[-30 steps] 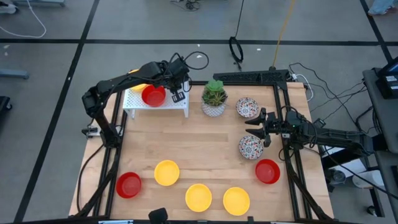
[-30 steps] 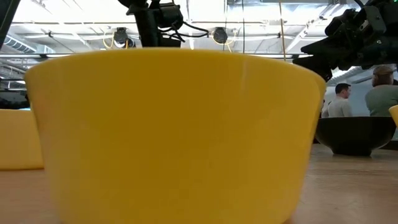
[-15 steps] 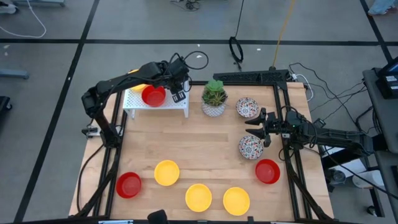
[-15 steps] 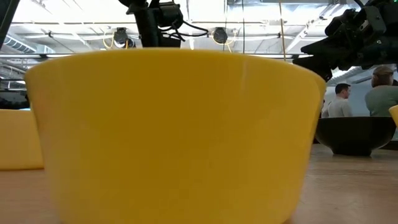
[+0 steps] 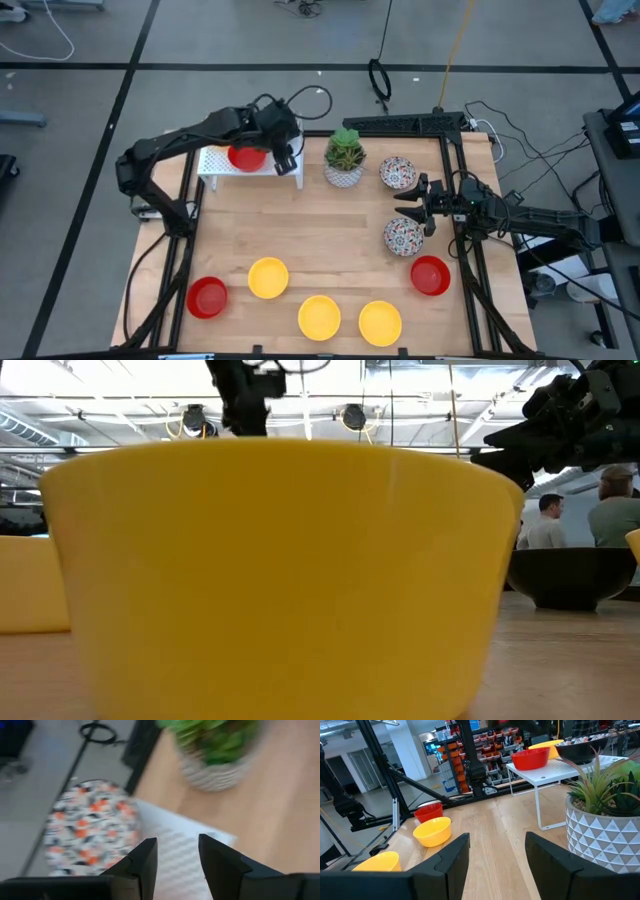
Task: Pick & Place Mini bowls
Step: Stack the yellow bowl on top of the other yellow bowl on the shelf
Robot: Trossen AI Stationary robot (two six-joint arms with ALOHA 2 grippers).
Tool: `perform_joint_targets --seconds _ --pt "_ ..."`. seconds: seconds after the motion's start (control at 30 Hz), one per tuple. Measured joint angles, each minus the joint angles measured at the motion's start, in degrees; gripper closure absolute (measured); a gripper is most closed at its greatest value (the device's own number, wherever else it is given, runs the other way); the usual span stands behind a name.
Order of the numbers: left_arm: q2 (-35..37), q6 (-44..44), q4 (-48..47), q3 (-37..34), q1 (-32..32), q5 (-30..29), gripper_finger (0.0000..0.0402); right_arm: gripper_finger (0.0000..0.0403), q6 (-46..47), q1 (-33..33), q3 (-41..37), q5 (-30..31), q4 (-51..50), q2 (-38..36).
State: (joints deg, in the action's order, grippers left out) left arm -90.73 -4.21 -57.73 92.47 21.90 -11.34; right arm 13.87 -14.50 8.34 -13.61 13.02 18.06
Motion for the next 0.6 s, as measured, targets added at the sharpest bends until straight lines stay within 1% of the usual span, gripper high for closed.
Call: perform_joint_targets --seconds 0.1,0.23,0.33,0.5,0.6 --pt "0.71 4.17 -0.62 0.00 -3.36 2.46 0.0254 0.0220 -0.02 -0.02 0.00 0.00 0.02 0.00" --pt "0.32 8.43 -5.55 0.00 -9.89 5.46 0.0254 0.0220 0.00 -0.02 0.00 -0.02 0.02 0.01" --pt "-0.49 12.28 -9.48 -0.02 -16.11 7.40 0.0254 0.0220 -0.01 0.00 0.00 -0.01 0.00 0.02" --pt "-1.33 17.34 -14.20 -0.19 -27.28 8.54 0.0254 0.0220 -0.01 0.00 0.00 0.00 0.02 0.00" --pt "-1.17 21.29 -12.84 -2.48 -33.61 8.55 0.0254 0.0220 -0.01 0.00 0.00 -0.01 0.00 0.02"
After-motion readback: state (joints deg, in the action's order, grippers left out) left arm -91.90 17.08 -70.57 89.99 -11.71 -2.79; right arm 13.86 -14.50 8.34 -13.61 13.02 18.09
